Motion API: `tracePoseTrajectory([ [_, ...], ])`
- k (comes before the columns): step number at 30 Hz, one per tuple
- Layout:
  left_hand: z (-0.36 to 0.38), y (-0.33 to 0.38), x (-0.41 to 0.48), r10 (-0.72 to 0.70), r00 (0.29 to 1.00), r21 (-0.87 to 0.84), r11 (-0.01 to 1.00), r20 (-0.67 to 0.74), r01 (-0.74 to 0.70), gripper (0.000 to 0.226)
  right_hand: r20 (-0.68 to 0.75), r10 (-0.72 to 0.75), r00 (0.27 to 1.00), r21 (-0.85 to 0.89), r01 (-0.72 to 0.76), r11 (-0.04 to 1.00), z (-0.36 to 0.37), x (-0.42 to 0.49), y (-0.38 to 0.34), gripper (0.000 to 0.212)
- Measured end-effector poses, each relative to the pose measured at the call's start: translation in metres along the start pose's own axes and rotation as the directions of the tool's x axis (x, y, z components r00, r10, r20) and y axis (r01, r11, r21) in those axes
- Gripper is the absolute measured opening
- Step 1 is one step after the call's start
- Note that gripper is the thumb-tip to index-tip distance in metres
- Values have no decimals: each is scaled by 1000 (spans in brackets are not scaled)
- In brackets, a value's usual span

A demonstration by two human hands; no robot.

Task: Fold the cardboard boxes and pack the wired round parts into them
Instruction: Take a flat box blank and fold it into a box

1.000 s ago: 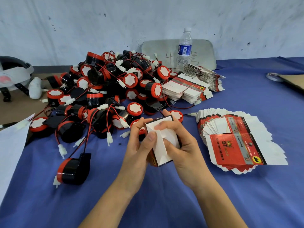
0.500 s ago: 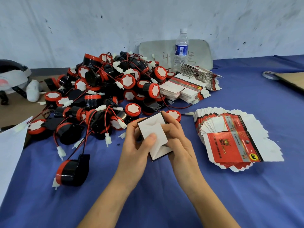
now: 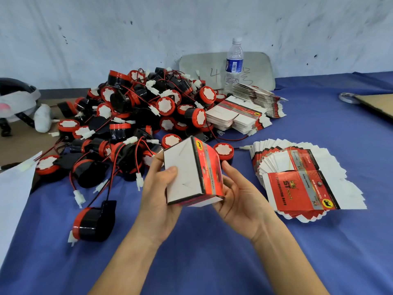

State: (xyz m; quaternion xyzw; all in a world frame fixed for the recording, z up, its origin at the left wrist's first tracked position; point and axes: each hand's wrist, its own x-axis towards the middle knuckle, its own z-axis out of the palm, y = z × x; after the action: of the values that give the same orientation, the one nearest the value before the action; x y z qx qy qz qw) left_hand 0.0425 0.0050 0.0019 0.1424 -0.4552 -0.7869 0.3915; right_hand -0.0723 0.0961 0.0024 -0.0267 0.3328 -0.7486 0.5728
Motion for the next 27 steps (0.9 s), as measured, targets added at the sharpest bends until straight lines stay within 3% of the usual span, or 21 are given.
tracePoseTrajectory([
  [3, 1, 2, -1, -28, 999, -58, 998, 36, 30, 37, 16, -31, 999, 226, 27, 974, -3, 0, -1, 39],
  [7, 3, 1, -2, -33, 998, -70, 997, 51, 36, 38, 177, -45, 983, 269, -4, 963, -2, -4, 3, 96],
  [8, 3, 2, -2, -31, 998, -64, 997, 48, 34, 38, 208, -54, 977, 260, -2, 966, -1, -5, 4, 101],
  [13, 2, 3, 0, -71, 996, 13, 997, 56, 70, 46, 166, -139, 976, 36, 135, 990, 1, -5, 5, 47],
  [19, 1, 2, 0, -116, 991, 45, 993, 71, 113, 47, 154, -167, 974, 2, 169, 986, -1, -7, 1, 32],
  [24, 1, -1, 0, -120, 990, 55, 992, 77, 116, 42, 181, -168, 969, 7, 170, 985, -1, -6, 2, 43],
  [27, 0, -2, 0, -113, 990, 56, 993, 89, 108, 44, 198, -169, 966, 9, 170, 985, -1, -6, 3, 31],
])
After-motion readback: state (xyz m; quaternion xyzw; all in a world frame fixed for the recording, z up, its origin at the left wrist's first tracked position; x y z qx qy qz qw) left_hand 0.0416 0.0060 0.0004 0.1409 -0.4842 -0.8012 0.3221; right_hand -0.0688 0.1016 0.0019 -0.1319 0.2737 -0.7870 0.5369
